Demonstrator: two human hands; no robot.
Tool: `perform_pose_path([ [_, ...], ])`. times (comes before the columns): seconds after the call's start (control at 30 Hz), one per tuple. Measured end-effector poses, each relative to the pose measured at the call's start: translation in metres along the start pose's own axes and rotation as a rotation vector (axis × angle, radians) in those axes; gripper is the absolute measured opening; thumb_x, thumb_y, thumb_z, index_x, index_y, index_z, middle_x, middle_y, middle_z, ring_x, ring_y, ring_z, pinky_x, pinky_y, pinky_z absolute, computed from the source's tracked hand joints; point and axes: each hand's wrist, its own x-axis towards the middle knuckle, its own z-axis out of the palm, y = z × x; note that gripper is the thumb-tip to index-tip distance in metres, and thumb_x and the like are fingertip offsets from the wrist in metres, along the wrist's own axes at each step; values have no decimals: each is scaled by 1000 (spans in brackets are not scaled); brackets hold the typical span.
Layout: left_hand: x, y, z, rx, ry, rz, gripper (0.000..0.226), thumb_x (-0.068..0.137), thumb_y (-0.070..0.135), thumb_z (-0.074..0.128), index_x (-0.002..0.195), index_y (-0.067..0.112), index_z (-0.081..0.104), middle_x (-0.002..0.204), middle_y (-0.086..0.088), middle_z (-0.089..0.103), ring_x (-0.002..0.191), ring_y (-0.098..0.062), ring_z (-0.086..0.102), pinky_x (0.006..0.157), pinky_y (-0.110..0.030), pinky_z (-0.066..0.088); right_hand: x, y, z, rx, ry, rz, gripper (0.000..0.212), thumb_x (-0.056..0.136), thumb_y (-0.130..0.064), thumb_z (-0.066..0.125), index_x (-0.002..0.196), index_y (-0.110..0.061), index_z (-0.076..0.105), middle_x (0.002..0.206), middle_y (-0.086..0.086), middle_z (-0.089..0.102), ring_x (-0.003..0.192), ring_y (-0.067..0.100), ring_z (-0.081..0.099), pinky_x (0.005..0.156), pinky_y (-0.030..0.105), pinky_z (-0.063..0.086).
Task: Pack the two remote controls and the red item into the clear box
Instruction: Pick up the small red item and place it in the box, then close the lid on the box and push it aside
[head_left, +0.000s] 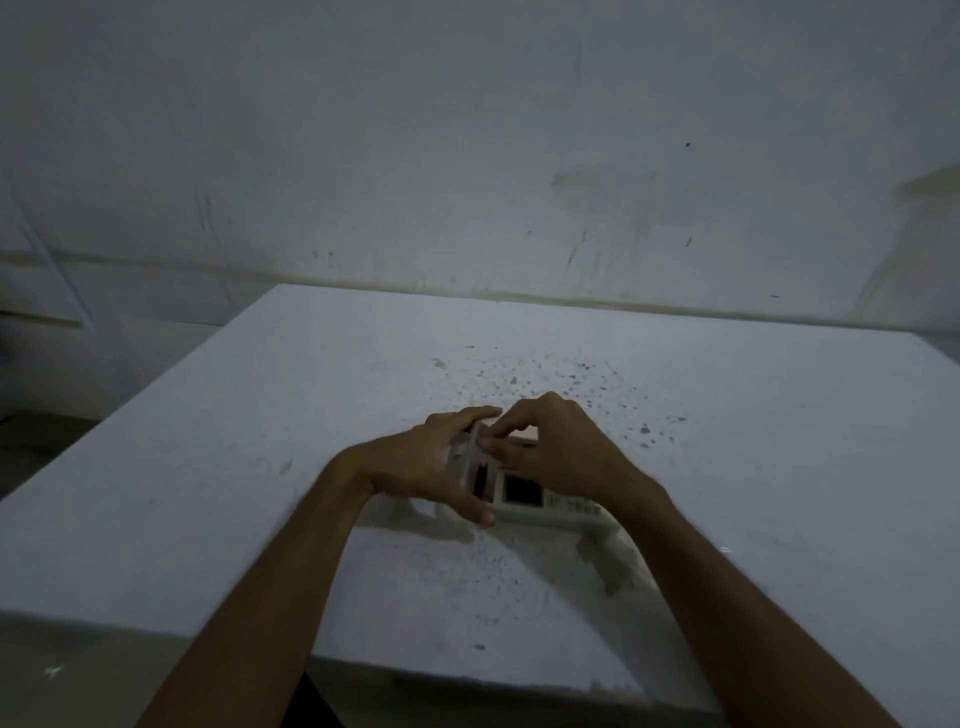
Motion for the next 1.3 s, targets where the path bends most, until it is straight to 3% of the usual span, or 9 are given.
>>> perform_pose_path([
  [0.2, -7, -7, 12, -135, 139, 34, 129, 58, 63, 90, 159, 43, 12, 169, 13, 15, 153, -13, 22, 122, -44, 28, -60, 17, -41, -9, 232, 130, 21, 99, -36, 59, 112, -34, 76, 103, -27, 68, 91, -12, 58, 77, 4, 36],
  [0.4, -11, 49, 39, 17, 531, 233, 99, 65, 77, 75, 149, 35, 43, 156, 10, 43, 136, -6, 41, 113, -32, 35, -133, 63, -65, -113, 351, 490, 36, 93, -46, 64, 126, -31, 65, 129, -4, 65, 121, 23, 58, 102, 41, 46],
  [0.53, 5, 96, 63, 355, 392, 343, 103, 68, 86, 63, 151, 29, 41, 155, 6, 45, 139, -14, 43, 119, -40, 31, -151, 77, -69, -278, 207, 719, 82, 81, -70, 64, 149, -28, 42, 160, 7, 36, 144, 35, 36, 115, 54, 28],
  [0.63, 28, 109, 81, 537, 338, 264, 114, 68, 94, 47, 158, 26, 30, 165, 1, 31, 150, -20, 28, 124, -43, 16, -157, 85, -70, -339, 162, 908, 109, 70, -85, 59, 150, -15, 37, 157, 16, 36, 141, 38, 37, 113, 52, 33],
  [0.73, 43, 105, 89, 511, 283, 150, 111, 72, 95, 37, 159, 26, 27, 167, 2, 26, 153, -21, 24, 125, -46, 15, -160, 86, -69, -364, 218, 1012, 111, 58, -93, 58, 132, -10, 50, 142, 18, 45, 129, 37, 45, 103, 49, 41],
  [0.87, 51, 99, 93, 512, 339, 135, 110, 71, 98, 29, 155, 27, 32, 163, 2, 35, 148, -22, 33, 123, -48, 22, -155, 91, -73, -278, 256, 1070, 115, 56, -87, 69, 137, -8, 45, 143, 19, 45, 132, 38, 45, 105, 49, 41],
  [1.07, 49, 99, 94, 473, 346, 153, 105, 75, 95, 32, 156, 30, 29, 165, 4, 31, 150, -20, 30, 124, -46, 18, -162, 98, -93, 313, 616, 895, 66, 86, -41, 77, 137, -12, 47, 125, 13, 66, 117, 31, 64, 94, 36, 49],
  [1.2, 38, 112, 90, 212, 395, 168, 88, 83, 84, 43, 156, 36, 30, 168, 6, 21, 155, -20, 17, 122, -45, 15, -166, 83, -109, 319, 846, 675, 41, 99, -31, 61, 136, -20, 47, 108, 3, 70, 91, 15, 69, 74, 31, 54],
  [1.3, 30, 129, 84, -104, 483, 221, 75, 90, 69, 51, 153, 29, 40, 158, 8, 42, 146, -13, 38, 116, -33, 31, -161, 65, -120, 301, 944, 557, 35, 105, -28, 50, 138, -20, 47, 101, -3, 67, 81, 0, 61, 66, 19, 44],
])
